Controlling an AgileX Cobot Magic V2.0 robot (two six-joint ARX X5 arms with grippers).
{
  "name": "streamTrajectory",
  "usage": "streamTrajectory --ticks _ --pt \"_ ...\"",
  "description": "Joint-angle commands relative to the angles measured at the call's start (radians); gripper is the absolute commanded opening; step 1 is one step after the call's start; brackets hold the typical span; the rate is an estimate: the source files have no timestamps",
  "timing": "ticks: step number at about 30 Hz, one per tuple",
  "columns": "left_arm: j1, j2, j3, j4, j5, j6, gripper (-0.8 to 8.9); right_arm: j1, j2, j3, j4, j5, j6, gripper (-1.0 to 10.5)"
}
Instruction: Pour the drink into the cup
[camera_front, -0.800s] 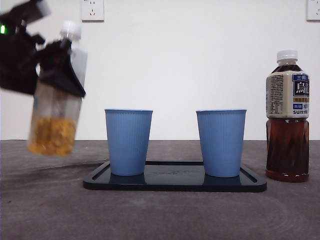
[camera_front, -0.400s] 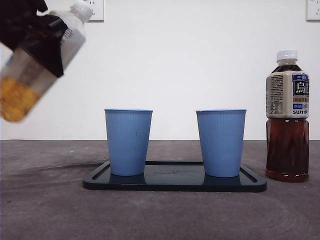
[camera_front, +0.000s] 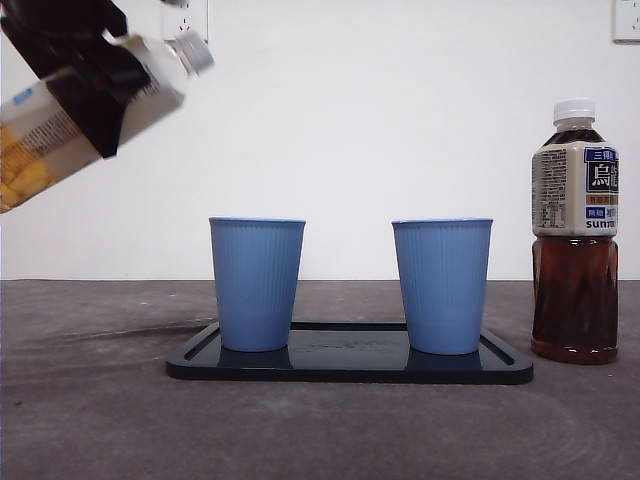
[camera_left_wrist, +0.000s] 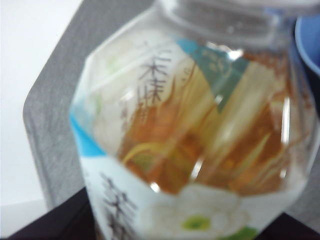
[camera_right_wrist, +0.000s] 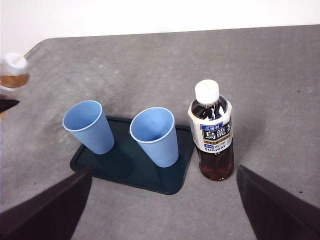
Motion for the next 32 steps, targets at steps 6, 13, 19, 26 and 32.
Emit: streamTrajectory --ticks 6,13,19,26,32 --pt "-0.047 0.177 0.132 -0.093 -0.169 0.016 2.16 0.005 0.004 0.016 0.004 0.001 0.007 4.6" --pt "-0.098 0.282 0.165 -0.140 -0.262 0.038 2.16 0.005 0.004 0.016 0.003 0.001 0.007 4.6" --pt "-0.122 0.300 0.165 -0.188 -0.309 0.051 2.15 0.005 0.004 0.016 0.004 0.001 0.007 4.6" --pt "-0.137 0.300 0.165 -0.195 -0.309 0.051 2.15 0.005 0.004 0.016 0.003 0.001 0.007 4.6" --pt "-0.140 0.300 0.165 -0.195 -0.309 0.051 2.15 0.005 0.004 0.015 0.004 0.001 0.007 4.6"
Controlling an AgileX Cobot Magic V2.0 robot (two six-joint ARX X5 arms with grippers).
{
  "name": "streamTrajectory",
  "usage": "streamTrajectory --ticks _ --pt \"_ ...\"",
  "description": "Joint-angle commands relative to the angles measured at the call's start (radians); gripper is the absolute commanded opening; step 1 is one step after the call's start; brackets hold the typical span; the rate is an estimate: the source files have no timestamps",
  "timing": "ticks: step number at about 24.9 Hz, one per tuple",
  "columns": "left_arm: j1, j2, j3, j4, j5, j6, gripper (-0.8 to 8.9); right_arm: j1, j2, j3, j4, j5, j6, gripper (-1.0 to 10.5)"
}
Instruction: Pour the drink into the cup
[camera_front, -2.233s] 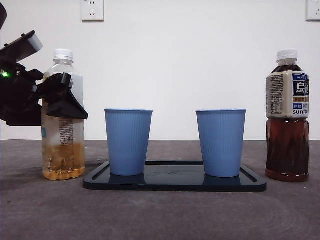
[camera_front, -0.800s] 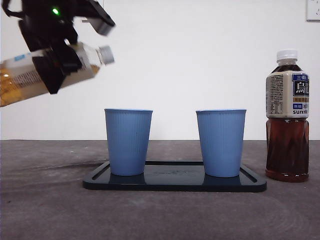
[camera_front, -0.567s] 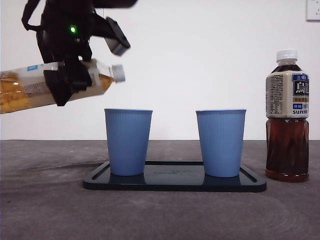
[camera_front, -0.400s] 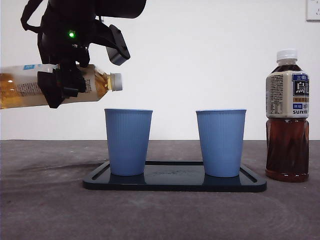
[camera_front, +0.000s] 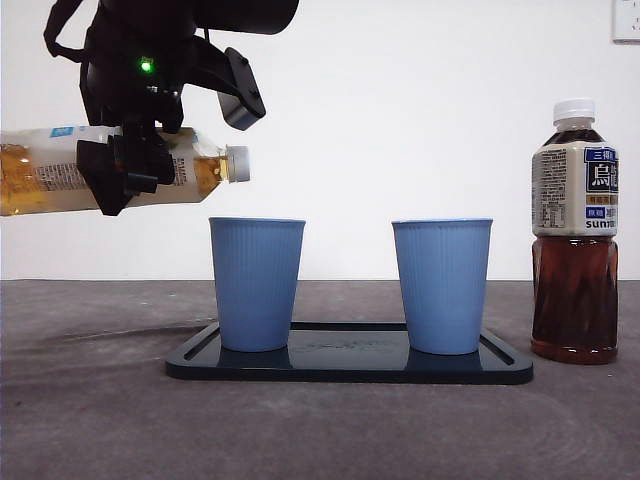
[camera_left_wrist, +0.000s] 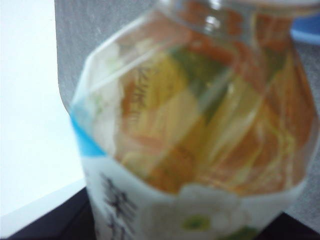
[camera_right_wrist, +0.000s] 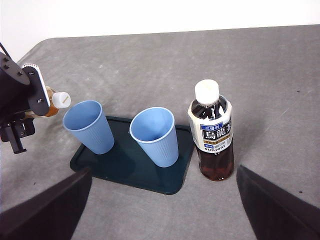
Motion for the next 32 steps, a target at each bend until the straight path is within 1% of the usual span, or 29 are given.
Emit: streamTrajectory --ticks 1,15,21,24,28,30,32 --pt "-0.012 0.008 0.035 0.008 -0.033 0.012 2.15 0.005 0.004 0.015 0.004 0.001 0.007 4.6" --pt "-0.012 0.008 0.035 0.009 -0.033 0.010 2.15 0.005 0.004 0.015 0.003 0.001 0.007 4.6" --pt "-0.012 0.007 0.035 0.004 -0.033 -0.005 2.15 0.005 0.004 0.015 0.004 0.002 0.007 4.6" --pt "-0.012 0.004 0.035 -0.007 -0.032 -0.043 2.15 0.005 0.004 0.015 0.004 0.002 0.007 4.6" --pt "-0.009 -0.013 0.035 -0.009 -0.030 -0.121 2.15 0.005 0.004 0.015 0.004 0.002 0.008 4.6" --pt "-0.006 -0.032 0.035 -0.010 -0.013 -0.155 2.15 0.005 0.004 0.015 0.004 0.002 0.008 4.6" --pt "-0.004 -0.056 0.035 -0.010 0.027 -0.197 2.15 0.005 0.004 0.015 0.004 0.002 0.008 4.6"
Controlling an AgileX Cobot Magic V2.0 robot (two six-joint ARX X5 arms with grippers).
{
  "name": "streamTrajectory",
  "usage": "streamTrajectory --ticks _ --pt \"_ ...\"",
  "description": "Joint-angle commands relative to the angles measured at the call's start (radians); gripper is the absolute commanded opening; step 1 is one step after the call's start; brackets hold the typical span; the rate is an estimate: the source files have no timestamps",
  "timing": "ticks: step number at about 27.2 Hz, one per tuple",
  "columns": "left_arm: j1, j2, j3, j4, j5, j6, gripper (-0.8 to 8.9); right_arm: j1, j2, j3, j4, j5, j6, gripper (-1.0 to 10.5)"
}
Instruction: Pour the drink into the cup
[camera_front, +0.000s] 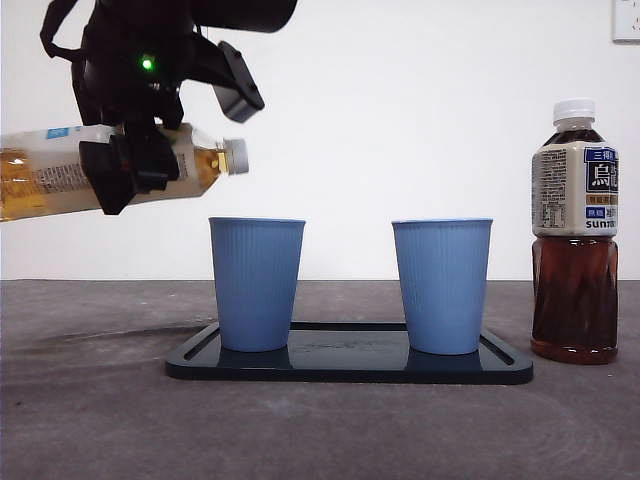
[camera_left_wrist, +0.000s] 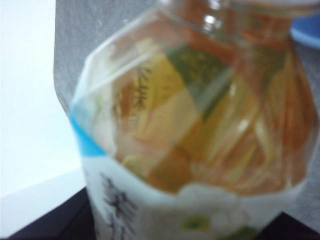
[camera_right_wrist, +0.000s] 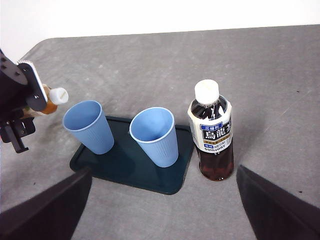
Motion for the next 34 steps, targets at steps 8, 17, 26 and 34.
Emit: streamTrajectory --ticks 8,17,26,34 --pt "0.080 -0.174 0.035 0.042 0.342 -0.283 2.15 0.005 0.004 0.015 0.004 0.002 0.008 4.6" --pt "0.252 -0.298 0.018 0.195 0.586 -0.380 2.15 0.005 0.004 0.015 0.004 0.001 0.008 4.6" --pt "0.355 -0.414 -0.235 0.512 0.620 -0.509 2.12 0.005 0.004 0.015 0.005 0.001 0.008 4.6" --pt "0.363 -0.467 -0.585 0.961 0.655 -0.631 2.12 0.005 0.004 0.015 0.005 0.001 0.008 4.6"
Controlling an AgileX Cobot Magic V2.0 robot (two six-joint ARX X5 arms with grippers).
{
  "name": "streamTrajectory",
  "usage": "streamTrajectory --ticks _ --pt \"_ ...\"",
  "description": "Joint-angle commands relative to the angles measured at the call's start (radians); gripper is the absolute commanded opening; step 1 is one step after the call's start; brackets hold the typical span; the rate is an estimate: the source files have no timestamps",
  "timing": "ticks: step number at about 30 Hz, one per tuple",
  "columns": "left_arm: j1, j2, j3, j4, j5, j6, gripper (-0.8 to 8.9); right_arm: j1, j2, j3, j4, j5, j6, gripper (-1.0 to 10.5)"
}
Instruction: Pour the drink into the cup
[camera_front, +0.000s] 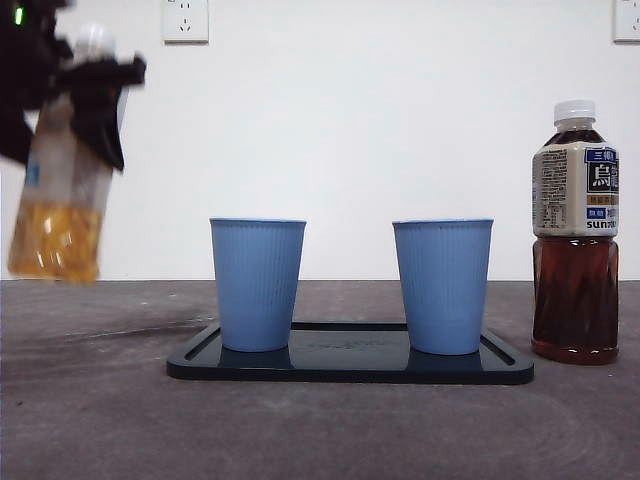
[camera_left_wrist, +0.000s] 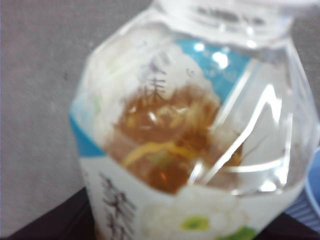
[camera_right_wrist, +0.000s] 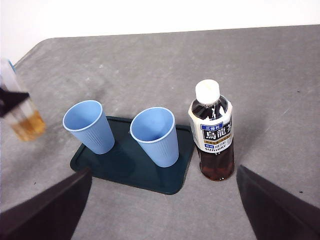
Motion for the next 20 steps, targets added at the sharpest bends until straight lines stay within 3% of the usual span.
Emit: streamTrajectory --ticks 1,8,20 --pt "-0.003 -0.004 -0.053 0.173 0.023 -0.063 2.12 0.005 0.004 0.015 0.005 0.001 0.011 4.6" --pt "-0.003 0.014 -0.173 0.376 0.030 -0.076 2.11 0.005 0.004 0.015 0.005 0.001 0.012 4.6" --pt "-0.012 0.174 -0.181 0.553 0.030 -0.040 2.12 0.005 0.004 0.015 0.005 0.001 0.015 4.6"
